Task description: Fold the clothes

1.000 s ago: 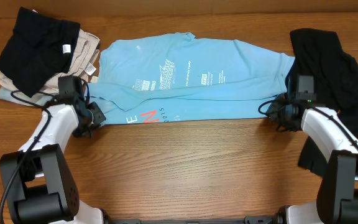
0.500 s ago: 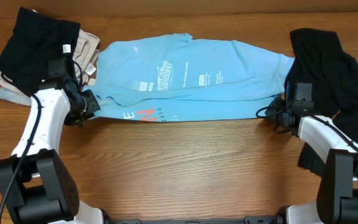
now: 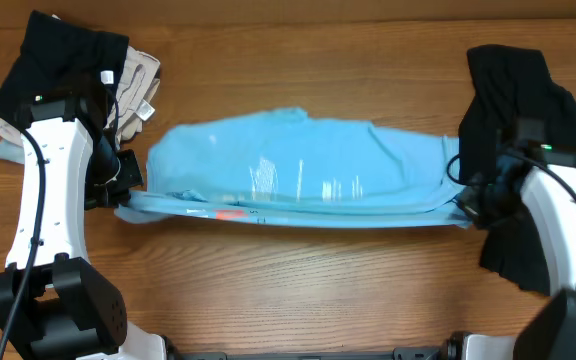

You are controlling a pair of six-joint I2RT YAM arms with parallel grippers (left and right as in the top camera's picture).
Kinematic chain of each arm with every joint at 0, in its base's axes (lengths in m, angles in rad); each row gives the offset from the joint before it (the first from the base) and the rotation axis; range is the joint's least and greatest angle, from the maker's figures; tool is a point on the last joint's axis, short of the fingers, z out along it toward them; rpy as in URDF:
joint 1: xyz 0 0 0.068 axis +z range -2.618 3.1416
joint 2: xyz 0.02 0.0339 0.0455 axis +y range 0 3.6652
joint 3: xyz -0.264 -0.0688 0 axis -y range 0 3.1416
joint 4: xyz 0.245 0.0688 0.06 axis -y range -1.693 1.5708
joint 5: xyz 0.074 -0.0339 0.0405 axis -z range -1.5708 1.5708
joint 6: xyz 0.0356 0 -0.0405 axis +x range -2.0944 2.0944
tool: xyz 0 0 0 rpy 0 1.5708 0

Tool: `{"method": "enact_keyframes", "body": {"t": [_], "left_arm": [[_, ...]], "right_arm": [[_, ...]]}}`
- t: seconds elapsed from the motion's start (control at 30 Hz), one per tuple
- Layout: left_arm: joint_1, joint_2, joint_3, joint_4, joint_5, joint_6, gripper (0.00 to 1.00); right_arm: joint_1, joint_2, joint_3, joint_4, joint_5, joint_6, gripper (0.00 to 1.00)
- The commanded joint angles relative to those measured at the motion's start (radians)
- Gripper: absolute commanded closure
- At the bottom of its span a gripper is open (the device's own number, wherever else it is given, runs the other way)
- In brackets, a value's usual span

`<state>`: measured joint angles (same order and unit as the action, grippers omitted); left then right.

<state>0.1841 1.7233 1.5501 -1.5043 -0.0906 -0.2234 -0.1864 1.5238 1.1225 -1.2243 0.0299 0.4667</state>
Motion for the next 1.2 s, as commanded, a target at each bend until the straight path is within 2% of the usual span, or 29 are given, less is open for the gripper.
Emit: {"method": "enact_keyframes", "body": {"t": [0.0,0.27,0.33,0.37,0.43,0.47,0.53,0.7,0.8,0.9,1.0,1.03,1.17], "left_arm": [[0.007,-0.003,0.035,-0.049,-0.051,0.034,0.96],[0.007,-0.003,0.035,-0.078,-0.051,0.045,0.96],[0.007,-0.003,0.035,-0.078,-0.047,0.045,0.95],[0.007,-0.003,0.035,-0.078,-0.047,0.044,0.89],[0.005,-0.003,0.035,-0.079,-0.046,0.044,0.65],[0.005,-0.003,0.035,-0.079,-0.042,0.045,0.52],[0.005,-0.003,0.035,-0.08,-0.039,0.045,0.37],[0.004,-0.003,0.037,-0.077,-0.037,0.057,0.34],[-0.003,-0.003,0.055,-0.042,-0.008,0.076,0.34],[-0.032,-0.003,0.08,0.085,0.062,0.153,0.32],[-0.077,0.002,0.078,0.303,0.181,0.272,0.26],[-0.093,0.006,0.075,0.37,0.213,0.304,0.23],[-0.174,0.066,0.072,0.626,0.241,0.399,0.19]], "right_arm": [[-0.027,-0.073,0.035,-0.074,0.018,-0.003,0.96],[-0.027,-0.075,0.034,-0.135,0.013,-0.022,0.95],[-0.027,-0.075,0.034,-0.15,0.014,-0.026,0.88],[-0.027,-0.075,0.034,-0.161,0.014,-0.027,0.73],[-0.027,-0.075,0.034,-0.176,0.014,-0.029,0.47],[-0.027,-0.075,0.034,-0.177,0.014,-0.029,0.42],[-0.027,-0.076,0.035,-0.169,0.007,-0.045,0.4],[-0.027,-0.076,0.048,-0.116,-0.036,-0.096,0.39],[-0.027,-0.076,0.064,-0.043,-0.124,-0.179,0.36],[-0.016,-0.074,0.068,0.105,-0.212,-0.244,0.3],[0.011,-0.063,0.068,0.245,-0.211,-0.26,0.25],[0.02,-0.054,0.068,0.285,-0.211,-0.267,0.25],[0.047,0.01,0.068,0.42,-0.204,-0.286,0.24]]}}
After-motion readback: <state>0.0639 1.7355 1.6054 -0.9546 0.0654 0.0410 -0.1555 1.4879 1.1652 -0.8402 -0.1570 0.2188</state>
